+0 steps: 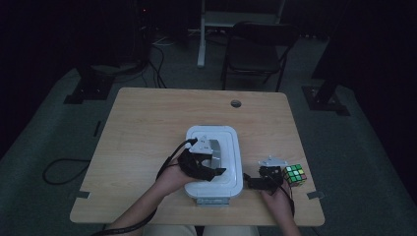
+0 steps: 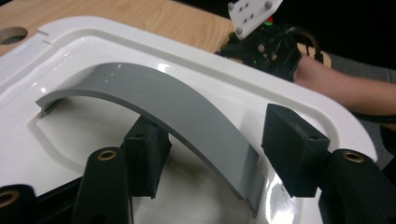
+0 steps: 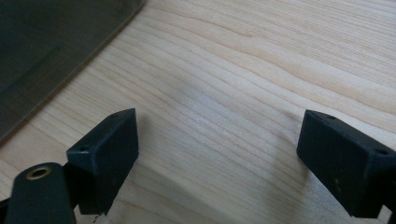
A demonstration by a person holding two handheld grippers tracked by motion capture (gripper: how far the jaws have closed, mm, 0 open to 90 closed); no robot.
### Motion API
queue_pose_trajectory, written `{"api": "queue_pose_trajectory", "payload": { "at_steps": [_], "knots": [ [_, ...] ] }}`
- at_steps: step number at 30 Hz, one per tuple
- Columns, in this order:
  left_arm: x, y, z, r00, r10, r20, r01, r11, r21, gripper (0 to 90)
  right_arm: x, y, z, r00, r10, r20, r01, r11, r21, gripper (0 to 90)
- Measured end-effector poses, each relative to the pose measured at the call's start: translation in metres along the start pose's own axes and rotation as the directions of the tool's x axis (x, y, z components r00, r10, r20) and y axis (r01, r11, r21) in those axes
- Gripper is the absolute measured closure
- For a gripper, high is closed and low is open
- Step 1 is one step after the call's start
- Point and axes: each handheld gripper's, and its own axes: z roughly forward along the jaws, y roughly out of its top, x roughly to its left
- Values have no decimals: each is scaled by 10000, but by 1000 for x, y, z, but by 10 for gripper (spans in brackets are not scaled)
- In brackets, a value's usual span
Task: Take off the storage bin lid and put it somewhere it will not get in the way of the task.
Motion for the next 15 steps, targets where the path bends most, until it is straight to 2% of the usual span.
{"api": "queue_pose_trajectory", "payload": {
  "at_steps": [3, 6, 15],
  "knots": [
    [-1, 0, 0, 9999, -27, -125, 27, 10000, -5, 471, 0, 0, 0, 10000, -2, 1, 2, 10000, -1, 126],
    [-2, 0, 0, 10000, -6, 14, 6, 10000, 22, 522, 0, 0, 0, 10000, -3, 0, 3, 10000, 1, 127],
    [-3, 0, 0, 9997, -89, 228, 89, 10000, -11, 593, 0, 0, 0, 10000, -7, -2, 7, 10000, 2, 127]
  ]
}}
